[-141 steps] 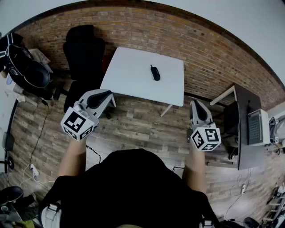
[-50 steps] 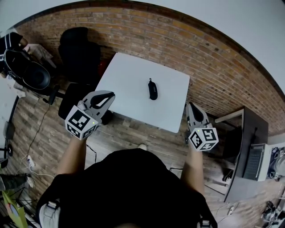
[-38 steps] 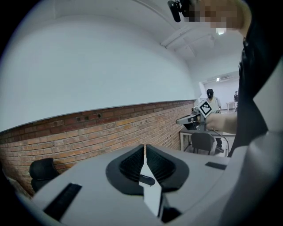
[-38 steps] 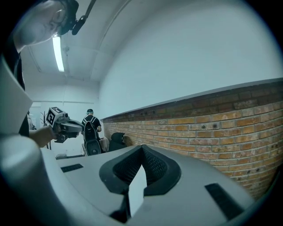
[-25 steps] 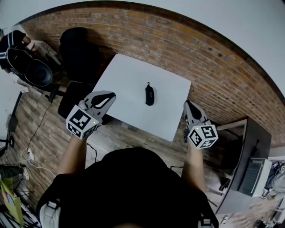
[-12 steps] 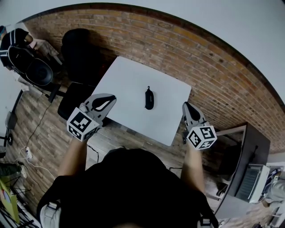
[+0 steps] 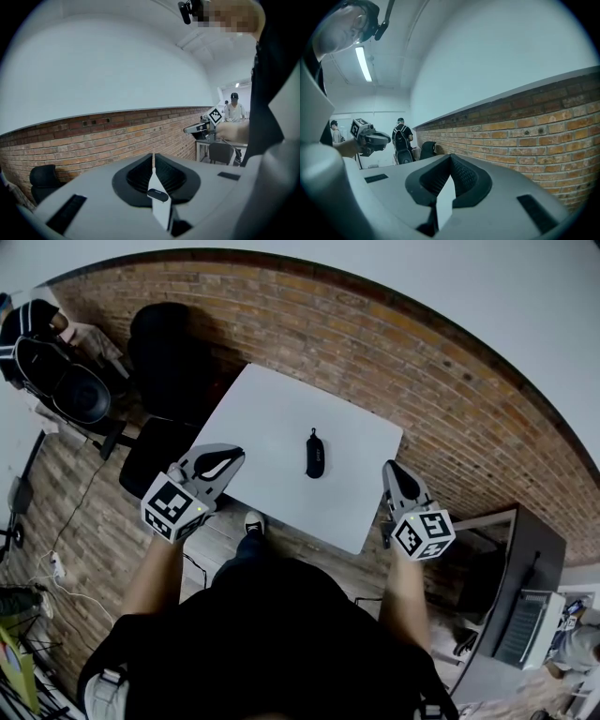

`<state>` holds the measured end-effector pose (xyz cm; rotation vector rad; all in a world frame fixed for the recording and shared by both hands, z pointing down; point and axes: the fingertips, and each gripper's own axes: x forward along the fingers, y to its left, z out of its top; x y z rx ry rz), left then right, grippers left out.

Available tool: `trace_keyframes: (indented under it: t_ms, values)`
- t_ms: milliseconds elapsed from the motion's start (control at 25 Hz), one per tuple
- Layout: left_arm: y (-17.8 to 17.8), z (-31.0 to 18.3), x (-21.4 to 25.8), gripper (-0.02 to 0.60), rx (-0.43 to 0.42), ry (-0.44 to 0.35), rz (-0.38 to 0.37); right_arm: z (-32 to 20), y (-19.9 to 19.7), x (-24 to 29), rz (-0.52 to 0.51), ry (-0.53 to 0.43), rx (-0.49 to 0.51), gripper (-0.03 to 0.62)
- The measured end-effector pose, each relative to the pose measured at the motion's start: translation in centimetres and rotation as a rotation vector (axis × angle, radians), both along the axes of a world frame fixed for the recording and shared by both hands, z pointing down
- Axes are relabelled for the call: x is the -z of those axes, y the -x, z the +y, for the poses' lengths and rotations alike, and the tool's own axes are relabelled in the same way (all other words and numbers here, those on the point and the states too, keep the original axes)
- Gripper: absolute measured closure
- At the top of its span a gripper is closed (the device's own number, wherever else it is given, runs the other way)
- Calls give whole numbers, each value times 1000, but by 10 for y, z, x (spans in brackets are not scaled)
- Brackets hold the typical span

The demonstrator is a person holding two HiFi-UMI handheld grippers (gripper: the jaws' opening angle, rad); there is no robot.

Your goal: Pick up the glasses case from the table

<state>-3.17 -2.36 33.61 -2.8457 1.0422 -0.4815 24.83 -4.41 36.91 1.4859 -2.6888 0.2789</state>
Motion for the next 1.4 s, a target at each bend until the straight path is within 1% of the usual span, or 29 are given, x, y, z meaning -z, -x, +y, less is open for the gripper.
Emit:
trace_keyframes:
  t_ms: [400,720,920,1400]
  values:
    - [5,-41,-2,555,-44,-1,18,-29,7,-6,5,25,-37,579]
    - [7,-77,-6,555,-62,14,16,-59,12,-5,-7,20,-51,579]
    - [12,-97,-7,555,-69,5,24,-77,18,-6,-13,23,-59,580]
    - [21,-136,-17,555,-104,36,18,-108,26,-16,-25,51,-91,580]
